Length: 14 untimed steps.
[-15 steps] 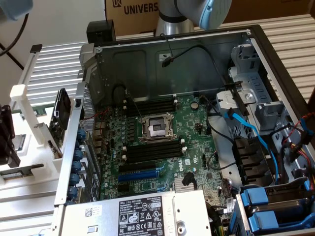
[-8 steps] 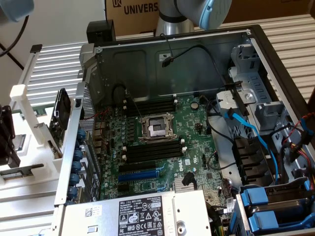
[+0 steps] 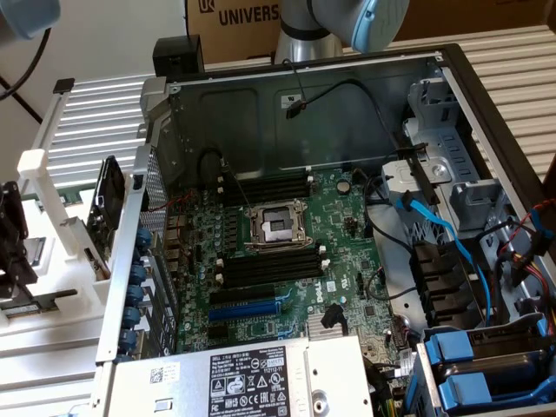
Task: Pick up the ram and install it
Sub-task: 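Pick up the ram and move it above insertion slot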
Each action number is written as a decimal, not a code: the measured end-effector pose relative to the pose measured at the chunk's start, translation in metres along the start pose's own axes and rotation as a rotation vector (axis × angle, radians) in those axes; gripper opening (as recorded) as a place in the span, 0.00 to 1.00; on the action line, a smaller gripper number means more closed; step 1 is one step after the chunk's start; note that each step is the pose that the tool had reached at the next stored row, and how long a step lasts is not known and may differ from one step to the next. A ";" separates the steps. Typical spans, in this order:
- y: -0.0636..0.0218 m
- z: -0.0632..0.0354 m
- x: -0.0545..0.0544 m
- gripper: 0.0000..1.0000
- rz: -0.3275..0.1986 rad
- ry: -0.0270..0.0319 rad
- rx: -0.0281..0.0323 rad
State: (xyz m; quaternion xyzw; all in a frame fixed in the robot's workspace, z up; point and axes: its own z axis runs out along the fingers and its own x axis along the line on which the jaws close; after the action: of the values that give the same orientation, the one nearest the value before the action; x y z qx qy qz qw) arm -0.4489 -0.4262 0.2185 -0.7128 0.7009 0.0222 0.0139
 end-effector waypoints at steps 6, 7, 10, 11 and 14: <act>-0.0002 0.0091 -0.004 0.31 -0.001 0.0081 -0.0004; -0.0002 0.0099 -0.004 0.31 -0.001 0.0123 -0.0007; -0.0002 0.0112 -0.004 0.31 -0.001 0.0342 -0.0013; -0.0002 0.0117 -0.005 0.31 -0.001 0.0414 -0.0017; 0.0000 0.0124 -0.007 0.31 -0.001 0.0521 -0.0021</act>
State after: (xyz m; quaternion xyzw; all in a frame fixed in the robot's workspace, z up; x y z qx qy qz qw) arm -0.4492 -0.4182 0.2065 -0.7134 0.7007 0.0044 -0.0051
